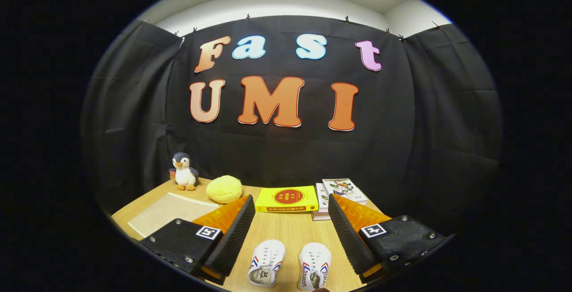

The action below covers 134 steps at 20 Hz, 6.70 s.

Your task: Open the storage box then place both shoes into the box .Put the left shoe in first, then the right shoe, with the right side of both shoes facing outward in a uniform manner.

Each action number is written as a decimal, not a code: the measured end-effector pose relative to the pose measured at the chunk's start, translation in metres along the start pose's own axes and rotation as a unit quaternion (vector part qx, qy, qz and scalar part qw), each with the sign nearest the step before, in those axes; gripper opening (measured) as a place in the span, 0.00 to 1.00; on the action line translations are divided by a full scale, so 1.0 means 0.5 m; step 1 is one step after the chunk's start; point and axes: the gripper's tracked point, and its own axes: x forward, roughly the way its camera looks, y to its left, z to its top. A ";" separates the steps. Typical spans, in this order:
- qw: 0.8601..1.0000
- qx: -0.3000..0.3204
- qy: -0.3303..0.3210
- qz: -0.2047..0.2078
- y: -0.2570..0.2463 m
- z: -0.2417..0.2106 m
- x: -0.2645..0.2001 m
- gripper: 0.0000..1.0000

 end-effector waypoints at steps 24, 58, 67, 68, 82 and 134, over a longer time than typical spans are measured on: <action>0.986 0.060 0.093 0.125 0.077 -0.126 0.062 0.98; 0.719 0.429 0.367 0.406 0.384 -0.320 -0.031 0.74; 0.750 0.444 0.307 0.382 0.371 -0.180 -0.039 0.02; 0.751 0.444 0.299 0.386 0.380 -0.159 -0.043 0.03; 0.762 0.400 0.259 0.439 0.627 0.031 -0.102 0.03; 0.934 0.099 0.338 0.063 0.070 -0.392 0.059 0.98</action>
